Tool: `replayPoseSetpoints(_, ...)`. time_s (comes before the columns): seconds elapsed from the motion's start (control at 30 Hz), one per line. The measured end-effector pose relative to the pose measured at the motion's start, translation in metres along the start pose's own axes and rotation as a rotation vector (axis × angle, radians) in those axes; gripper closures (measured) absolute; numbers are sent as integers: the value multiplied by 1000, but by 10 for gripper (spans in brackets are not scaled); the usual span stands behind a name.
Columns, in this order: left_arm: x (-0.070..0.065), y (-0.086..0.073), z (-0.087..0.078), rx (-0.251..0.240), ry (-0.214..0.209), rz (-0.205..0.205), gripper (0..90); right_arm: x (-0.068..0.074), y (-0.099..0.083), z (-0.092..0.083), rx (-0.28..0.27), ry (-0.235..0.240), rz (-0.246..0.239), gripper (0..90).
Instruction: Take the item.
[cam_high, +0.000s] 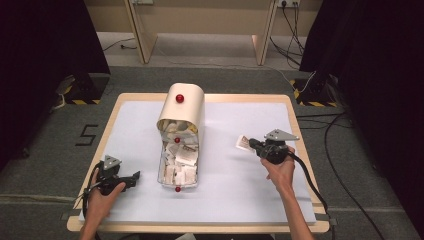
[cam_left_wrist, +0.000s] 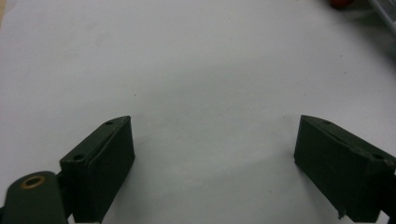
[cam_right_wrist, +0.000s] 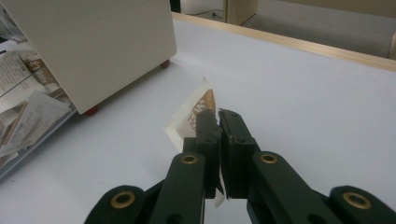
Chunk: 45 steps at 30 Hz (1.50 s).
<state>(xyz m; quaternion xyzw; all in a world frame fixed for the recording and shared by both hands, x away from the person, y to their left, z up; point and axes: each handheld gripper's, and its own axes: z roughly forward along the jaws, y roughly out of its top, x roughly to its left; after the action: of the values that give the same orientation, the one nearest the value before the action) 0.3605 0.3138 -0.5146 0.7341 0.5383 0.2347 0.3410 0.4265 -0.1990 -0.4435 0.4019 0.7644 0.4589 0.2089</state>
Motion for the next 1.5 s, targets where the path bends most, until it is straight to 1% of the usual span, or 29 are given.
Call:
replayPoseSetpoints(0.27,0,0,0,1,0,2,113,1,-3,6,20,3,-4,867)
replayPoseSetpoints(0.37,0,0,0,1,0,1,113,3,-6,11,37,10,-14,866)
replayPoseSetpoints(0.53,0,0,0,1,0,1,113,5,-8,14,49,13,-13,865)
replayPoseSetpoints(0.57,0,0,0,1,0,2,113,5,-9,16,53,16,-21,865)
replayPoseSetpoints(0.63,0,0,0,1,0,1,113,6,-9,17,59,16,-15,864)
replayPoseSetpoints(0.97,0,0,0,1,0,1,113,11,-15,26,88,30,-30,860)
replayPoseSetpoints(1.1,0,0,0,1,0,1,113,11,-16,27,96,36,-38,857)
replayPoseSetpoints(1.5,0,0,0,1,0,1,113,13,-20,32,124,32,-45,841)
